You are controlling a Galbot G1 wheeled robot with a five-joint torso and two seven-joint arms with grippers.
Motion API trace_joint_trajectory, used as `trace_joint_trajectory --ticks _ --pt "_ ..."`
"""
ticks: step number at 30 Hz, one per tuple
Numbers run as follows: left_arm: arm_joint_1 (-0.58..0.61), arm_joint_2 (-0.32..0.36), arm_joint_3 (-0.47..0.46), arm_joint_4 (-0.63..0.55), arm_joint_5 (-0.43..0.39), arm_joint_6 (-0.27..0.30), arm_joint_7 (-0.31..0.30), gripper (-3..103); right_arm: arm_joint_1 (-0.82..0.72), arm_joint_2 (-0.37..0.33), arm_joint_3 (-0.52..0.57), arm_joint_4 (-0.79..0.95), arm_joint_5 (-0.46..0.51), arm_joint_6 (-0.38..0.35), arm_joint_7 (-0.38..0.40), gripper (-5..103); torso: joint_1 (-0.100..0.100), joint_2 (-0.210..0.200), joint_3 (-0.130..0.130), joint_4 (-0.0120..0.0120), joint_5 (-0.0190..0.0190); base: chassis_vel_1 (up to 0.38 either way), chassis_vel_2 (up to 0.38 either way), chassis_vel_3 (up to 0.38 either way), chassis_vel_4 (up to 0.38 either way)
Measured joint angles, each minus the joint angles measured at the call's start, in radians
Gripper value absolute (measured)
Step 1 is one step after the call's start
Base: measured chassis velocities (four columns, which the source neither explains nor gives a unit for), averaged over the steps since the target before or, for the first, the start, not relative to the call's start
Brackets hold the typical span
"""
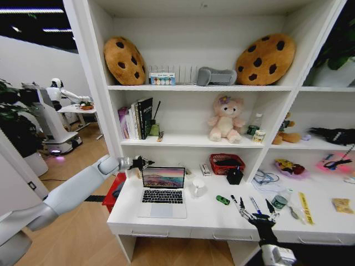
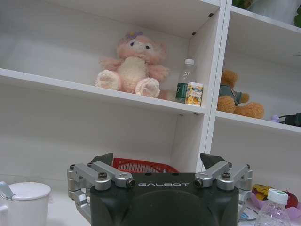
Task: Organize the objects on the table.
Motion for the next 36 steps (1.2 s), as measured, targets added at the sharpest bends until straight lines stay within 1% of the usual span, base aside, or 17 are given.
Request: trace_joint_trajectory --ticks 2,7,12,14,17,20,23,24,25,26,27,29,30,32,34,35,36 --pt "0.002 0.005 0.003 -0.002 0.013 -0.008 0.019 0 -0.002 0.002 0.004 0.0 0.001 0.002 0.001 100 0.0 0.0 0.0 0.0 0.0002 0.0 0.0 0.0 0.0" --pt "0.004 0.006 0.003 -0.007 0.022 -0.017 0.022 0 -0.01 0.008 0.007 0.0 0.001 0.009 0.001 100 0.0 0.0 0.0 0.0001 0.0001 0.0 0.0 0.0 0.0" --pt "0.004 0.024 0.005 -0.028 0.029 -0.035 0.046 0 -0.014 0.011 0.008 0.006 0.001 0.01 0.001 100 0.0 0.0 0.0 -0.0001 -0.0001 0.0 0.0 0.0 0.0" --pt "0.005 0.05 0.005 -0.066 0.049 -0.04 0.072 0 -0.014 0.011 0.01 0.006 0.001 0.01 0.002 100 0.0 0.0 0.0 -0.0001 -0.0001 0.0 0.0 0.0 0.0" --pt "0.026 0.104 -0.004 -0.164 0.112 -0.051 0.127 0 -0.013 0.011 0.012 0.015 0.003 0.01 0.005 100 0.0 0.0 0.0 0.0001 0.0002 0.0 0.0 0.0 0.0" --pt "0.041 0.119 -0.012 -0.196 0.128 -0.054 0.142 0 -0.013 0.011 0.012 0.018 0.004 0.01 0.006 100 0.0 0.0 0.0 0.0 -0.0001 0.0 0.0 0.0 0.0" --pt "0.134 0.182 -0.059 -0.309 0.165 -0.054 0.177 0 -0.016 0.012 0.01 0.024 0.003 0.01 0.008 100 0.0 0.0 0.0 0.0001 0.0 0.0 0.0 0.0 0.0" --pt "0.134 0.182 -0.059 -0.309 0.165 -0.054 0.177 0 -0.016 0.012 0.01 0.024 0.003 0.01 0.008 100 0.0 0.0 0.0 0.0001 0.0 0.0 0.0 0.0 0.0" --pt "0.191 0.206 -0.085 -0.345 0.18 -0.053 0.18 0 -0.016 0.015 0.008 0.025 0.003 0.01 0.008 100 0.0 0.0 0.0 0.0001 0.0002 0.0 0.0 0.0 0.0" --pt "0.191 0.206 -0.085 -0.345 0.18 -0.053 0.18 0 -0.016 0.015 0.008 0.025 0.003 0.01 0.008 100 0.0 0.0 0.0 0.0001 0.0002 0.0 0.0 0.0 0.0" --pt "0.235 0.218 -0.104 -0.364 0.192 -0.053 0.18 0 -0.017 0.017 0.007 0.025 0.003 0.01 0.008 100 0.0 0.0 0.0 0.0001 0.0002 0.0 0.0 0.0 0.0" --pt "0.356 0.24 -0.176 -0.4 0.229 -0.066 0.183 0 -0.021 0.022 0.005 0.025 0.0 0.01 0.008 100 0.0 0.0 0.0 0.0001 -0.0006 0.0 0.0 0.0 0.0" --pt "0.356 0.24 -0.176 -0.4 0.229 -0.066 0.183 0 -0.021 0.022 0.005 0.025 0.0 0.01 0.008 100 0.0 0.0 0.0 0.0001 -0.0006 0.0 0.0 0.0 0.0" --pt "0.487 0.272 -0.278 -0.447 0.268 -0.086 0.191 0 -0.027 0.024 0.002 0.032 -0.003 0.01 0.008 100 0.0 0.0 0.0 0.0002 -0.0003 0.0 0.0 0.0 0.0" --pt "0.569 0.311 -0.331 -0.485 0.273 -0.089 0.188 0 -0.03 0.027 0.002 0.038 -0.004 0.01 0.008 100 0.0 0.0 0.0 0.0002 0.0002 0.0 0.0 0.0 0.0" --pt "0.569 0.311 -0.331 -0.485 0.273 -0.089 0.188 0 -0.03 0.027 0.002 0.038 -0.004 0.01 0.008 100 0.0 0.0 0.0 0.0002 0.0002 0.0 0.0 0.0 0.0" --pt "0.616 0.329 -0.363 -0.501 0.253 -0.087 0.173 0 -0.029 0.028 0.004 0.04 -0.003 0.01 0.009 100 0.0 0.0 0.0 0.0002 0.0001 0.0 0.0 0.0 0.0"
